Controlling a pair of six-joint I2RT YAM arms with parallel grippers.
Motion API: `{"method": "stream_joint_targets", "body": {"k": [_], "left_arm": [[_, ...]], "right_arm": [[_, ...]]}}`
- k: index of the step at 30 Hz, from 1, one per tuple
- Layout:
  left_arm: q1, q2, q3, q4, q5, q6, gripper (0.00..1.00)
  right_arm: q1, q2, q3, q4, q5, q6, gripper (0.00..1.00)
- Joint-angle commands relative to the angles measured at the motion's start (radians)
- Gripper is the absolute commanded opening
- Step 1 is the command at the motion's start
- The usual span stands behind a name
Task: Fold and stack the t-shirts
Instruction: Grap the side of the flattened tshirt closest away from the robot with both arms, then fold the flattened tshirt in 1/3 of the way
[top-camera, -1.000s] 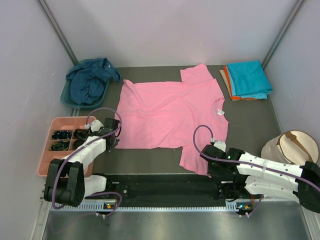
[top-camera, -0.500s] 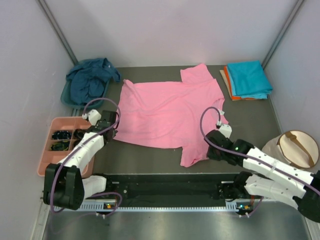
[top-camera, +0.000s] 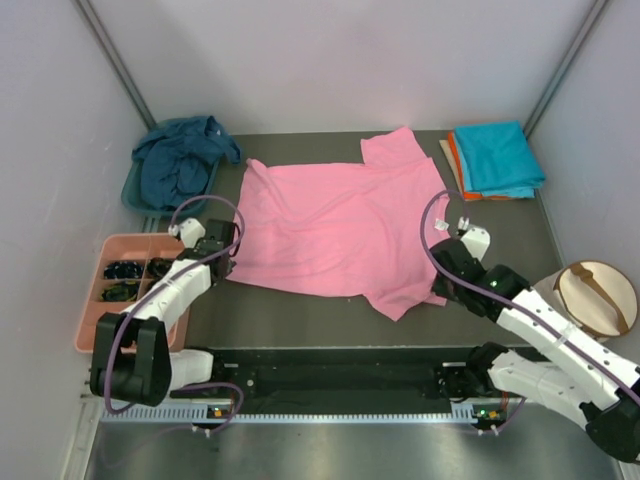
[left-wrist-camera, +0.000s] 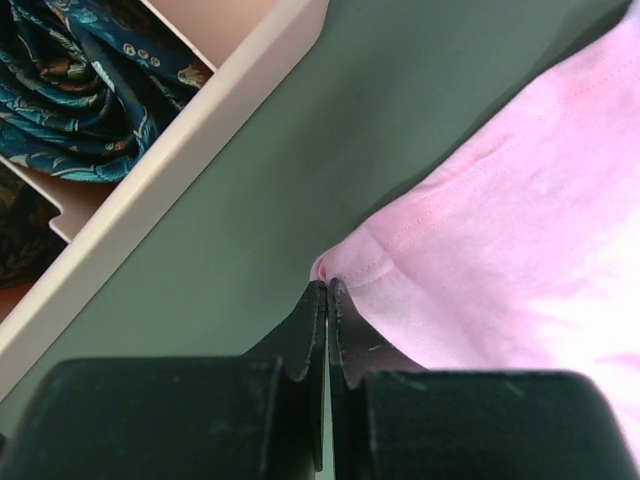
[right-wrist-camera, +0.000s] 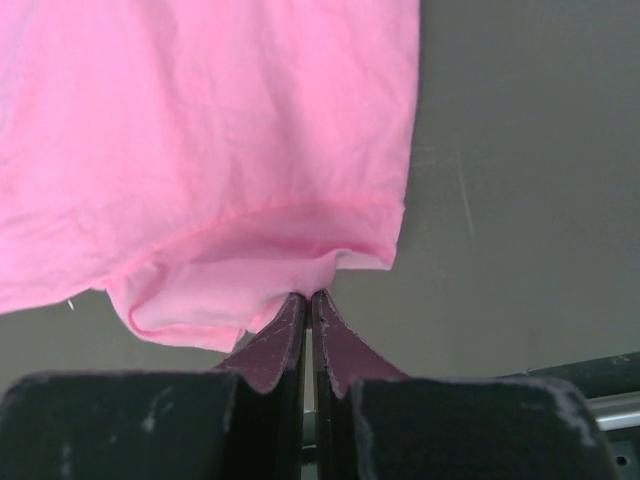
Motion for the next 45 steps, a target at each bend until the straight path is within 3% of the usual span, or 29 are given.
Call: {"method": "stream_joint_targets", "body": {"k": [1, 20, 45], "left_arm": [[0.014, 0.025, 0.035, 0.058, -0.024, 0.021, 0.00], [0.054, 0.079, 0.141, 0.113, -0.031, 0.073, 0.00], [0.063, 0.309, 0.291, 0.234, -0.032, 0.088, 0.00]], "right_arm": [[-0.056, -0.020, 0.076, -0.024, 0.057, -0.052, 0.00], [-0.225, 0.024, 0.191, 0.077, 0.034, -0.223, 0.00], [-0.400, 0.227, 0.282, 0.301, -0.101, -0.370, 0.00]]}}
